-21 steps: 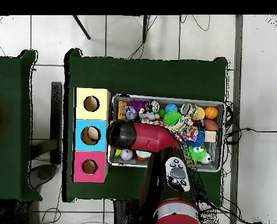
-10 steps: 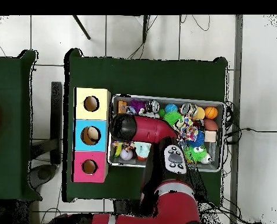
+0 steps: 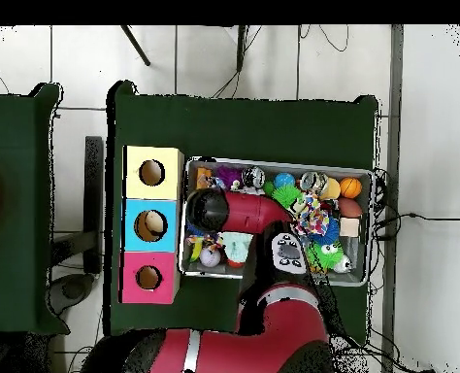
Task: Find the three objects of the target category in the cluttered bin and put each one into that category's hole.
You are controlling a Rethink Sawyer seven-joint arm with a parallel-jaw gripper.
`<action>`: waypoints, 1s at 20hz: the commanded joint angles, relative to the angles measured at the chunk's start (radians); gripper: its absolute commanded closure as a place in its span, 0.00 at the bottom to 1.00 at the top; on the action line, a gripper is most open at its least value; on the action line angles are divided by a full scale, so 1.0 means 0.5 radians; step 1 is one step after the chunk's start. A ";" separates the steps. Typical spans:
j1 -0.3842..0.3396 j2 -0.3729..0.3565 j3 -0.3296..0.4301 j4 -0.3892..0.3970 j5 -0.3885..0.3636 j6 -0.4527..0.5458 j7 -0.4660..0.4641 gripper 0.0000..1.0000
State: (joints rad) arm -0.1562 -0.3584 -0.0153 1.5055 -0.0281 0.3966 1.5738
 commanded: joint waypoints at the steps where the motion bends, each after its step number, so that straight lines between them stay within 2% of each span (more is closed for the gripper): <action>1: -0.063 0.166 0.211 -0.139 -0.113 -0.174 0.084 0.00; 5: -0.060 0.160 0.215 -0.129 -0.112 -0.192 0.095 0.00; 8: -0.049 0.098 0.206 -0.081 -0.108 -0.181 0.112 0.00; 15: 0.079 -0.299 0.108 0.177 -0.040 0.034 0.228 0.00; 20: 0.109 -0.396 0.089 0.224 -0.012 0.084 0.255 0.00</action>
State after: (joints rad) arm -0.1160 -0.4712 -0.0154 1.5456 -0.0287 0.3950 1.5738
